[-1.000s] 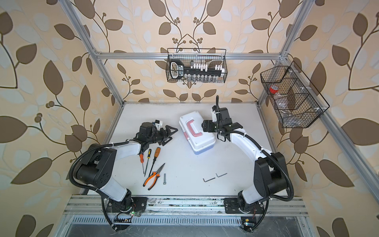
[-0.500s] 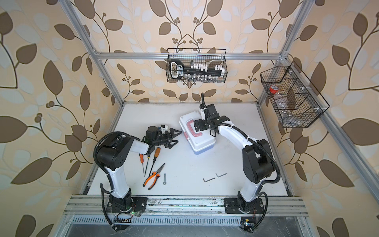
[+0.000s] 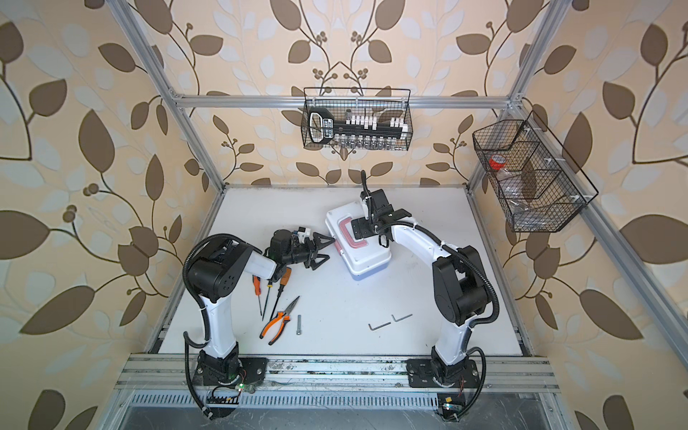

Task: Pack the tool kit
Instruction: 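Grip the pink latch with the left gripper while the right gripper holds the lid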

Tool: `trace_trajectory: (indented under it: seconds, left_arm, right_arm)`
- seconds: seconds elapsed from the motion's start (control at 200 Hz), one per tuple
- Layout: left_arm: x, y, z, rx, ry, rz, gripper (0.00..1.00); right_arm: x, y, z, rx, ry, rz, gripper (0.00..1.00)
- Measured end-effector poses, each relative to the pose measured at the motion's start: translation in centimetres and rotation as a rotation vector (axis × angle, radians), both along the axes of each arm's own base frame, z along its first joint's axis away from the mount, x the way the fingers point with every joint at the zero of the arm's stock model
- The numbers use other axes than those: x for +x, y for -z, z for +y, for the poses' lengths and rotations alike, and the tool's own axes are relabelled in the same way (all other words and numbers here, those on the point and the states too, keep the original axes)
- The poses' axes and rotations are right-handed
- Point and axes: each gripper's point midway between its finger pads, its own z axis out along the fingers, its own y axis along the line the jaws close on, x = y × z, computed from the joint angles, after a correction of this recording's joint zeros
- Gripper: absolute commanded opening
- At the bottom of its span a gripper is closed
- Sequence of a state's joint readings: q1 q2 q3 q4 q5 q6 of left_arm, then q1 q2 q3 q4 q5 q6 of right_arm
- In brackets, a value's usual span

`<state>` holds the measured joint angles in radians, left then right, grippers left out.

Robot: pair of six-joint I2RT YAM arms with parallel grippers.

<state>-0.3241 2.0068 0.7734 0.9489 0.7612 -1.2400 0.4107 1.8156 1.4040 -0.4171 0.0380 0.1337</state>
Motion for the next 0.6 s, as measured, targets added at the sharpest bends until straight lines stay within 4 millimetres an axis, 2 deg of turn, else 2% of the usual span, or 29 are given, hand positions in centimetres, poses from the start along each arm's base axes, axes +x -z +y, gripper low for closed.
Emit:
trace_trajectory:
  seconds: [0.29,0.6]
  left_arm:
    - [0.4,-1.4,-1.0,-0.029,0.013,-0.034,0.99]
    - [0.5,-2.9,-3.0,-0.041,0.049,-0.070,0.95]
  right_arm:
    - [1.0,1.3,-2.0,0.192,0.065,0.028,0.93]
    - [1.0,1.6,-2.8,0.333,0.080,0.043,0.90]
